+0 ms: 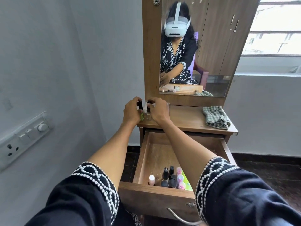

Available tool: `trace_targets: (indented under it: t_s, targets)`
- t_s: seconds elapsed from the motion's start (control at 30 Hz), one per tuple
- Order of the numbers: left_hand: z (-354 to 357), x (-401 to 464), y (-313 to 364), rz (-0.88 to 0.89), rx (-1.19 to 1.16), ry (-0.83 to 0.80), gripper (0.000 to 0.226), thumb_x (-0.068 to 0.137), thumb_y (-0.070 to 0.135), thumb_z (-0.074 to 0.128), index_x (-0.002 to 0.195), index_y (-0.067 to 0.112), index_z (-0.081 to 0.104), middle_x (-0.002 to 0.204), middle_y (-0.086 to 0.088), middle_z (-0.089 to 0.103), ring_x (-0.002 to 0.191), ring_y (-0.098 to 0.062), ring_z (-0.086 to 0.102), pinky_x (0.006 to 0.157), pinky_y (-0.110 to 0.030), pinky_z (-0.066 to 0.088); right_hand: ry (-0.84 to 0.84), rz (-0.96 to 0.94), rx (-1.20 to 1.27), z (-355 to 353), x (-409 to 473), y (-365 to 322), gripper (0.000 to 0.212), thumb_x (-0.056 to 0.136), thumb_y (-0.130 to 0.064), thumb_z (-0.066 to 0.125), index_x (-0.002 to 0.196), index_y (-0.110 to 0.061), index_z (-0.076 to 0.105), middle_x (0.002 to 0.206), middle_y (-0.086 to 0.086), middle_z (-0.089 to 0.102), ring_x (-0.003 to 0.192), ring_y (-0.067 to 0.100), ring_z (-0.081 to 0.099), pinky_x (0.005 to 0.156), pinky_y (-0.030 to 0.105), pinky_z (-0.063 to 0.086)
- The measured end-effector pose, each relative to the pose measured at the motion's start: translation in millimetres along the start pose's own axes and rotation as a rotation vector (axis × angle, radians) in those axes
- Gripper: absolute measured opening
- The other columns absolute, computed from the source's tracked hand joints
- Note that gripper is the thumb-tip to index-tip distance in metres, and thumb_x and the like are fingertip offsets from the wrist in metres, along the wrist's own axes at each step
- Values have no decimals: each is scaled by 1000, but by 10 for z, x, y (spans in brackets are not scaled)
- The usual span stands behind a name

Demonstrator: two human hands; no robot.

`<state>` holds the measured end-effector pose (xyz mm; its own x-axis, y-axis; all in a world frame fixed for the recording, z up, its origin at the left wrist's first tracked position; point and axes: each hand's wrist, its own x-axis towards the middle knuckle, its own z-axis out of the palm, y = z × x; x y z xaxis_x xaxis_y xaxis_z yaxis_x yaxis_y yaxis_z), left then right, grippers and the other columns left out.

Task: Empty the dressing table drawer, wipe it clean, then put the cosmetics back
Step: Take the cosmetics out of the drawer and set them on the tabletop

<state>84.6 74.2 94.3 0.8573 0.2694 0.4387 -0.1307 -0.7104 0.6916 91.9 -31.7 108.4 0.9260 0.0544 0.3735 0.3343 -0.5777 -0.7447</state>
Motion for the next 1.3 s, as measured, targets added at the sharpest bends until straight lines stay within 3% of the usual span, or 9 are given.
trace_targets:
  t_s: [0.13,0.27,0.4,0.6,0.73,0.87,1.0,1.17,1.3]
  targets:
    - [71,27,-68,-6,-40,4,25,90,1,53,112,13,55,112,-8,60,88,-13,51,62,-2,33,-31,-14,-7,12,14,-1,34,89,-3,60,123,-7,61,120,9,65,113,22,58,92,25,42]
    - [158,77,-96,0,-66,8,24,91,3,51,111,16,55,109,-7,61,87,-15,52,74,-21,41,-37,-20,1,28,-19,39,47,79,8,65,124,-6,58,121,11,63,114,23,57,94,31,47]
    - [203,101,-110,-27,-147,-13,22,93,9,45,110,18,55,107,-7,59,87,-18,53,77,-25,47,-16,6,43,61,-13,61,46,80,6,64,124,-7,58,119,11,64,112,24,58,90,33,49]
    - [238,106,-189,-39,-137,-21,32,96,12,43,126,22,50,121,-7,56,87,-5,52,66,1,38,3,4,89,83,-5,74,44,81,6,64,123,-7,57,120,10,63,115,23,56,90,29,46]
    - [150,-9,-117,-78,-128,43,51,94,3,46,140,22,35,137,-9,44,109,-8,45,91,-18,36,31,10,203,5,-92,109,46,82,3,65,125,-13,55,120,5,61,108,18,57,77,14,44]
    - [-16,-201,69,-121,-214,125,58,89,-3,53,139,19,34,138,-10,42,128,-20,39,99,-23,32,7,28,362,-187,-319,154,46,80,-5,71,121,-20,56,108,-4,60,90,13,63,61,11,49]
    - [-170,-606,215,-157,-305,17,49,85,5,62,130,14,44,131,-10,47,123,-22,43,100,-31,35,-66,31,409,-423,-693,234,42,77,-7,74,112,-22,56,102,-6,62,80,2,63,66,12,54]
    - [-214,-1367,173,-112,-287,-234,40,82,10,67,118,22,54,129,3,51,116,-15,45,94,-28,38,-232,88,317,-621,-1218,384,40,75,-14,78,105,-32,59,99,-12,62,89,10,62,73,21,54]
    - [-207,-1710,62,-137,-268,-330,38,81,8,67,114,25,58,121,6,55,112,-11,49,90,-22,41,-280,70,172,-650,-1508,455,34,73,-20,80,99,-34,62,94,-22,60,85,-5,55,68,6,43]
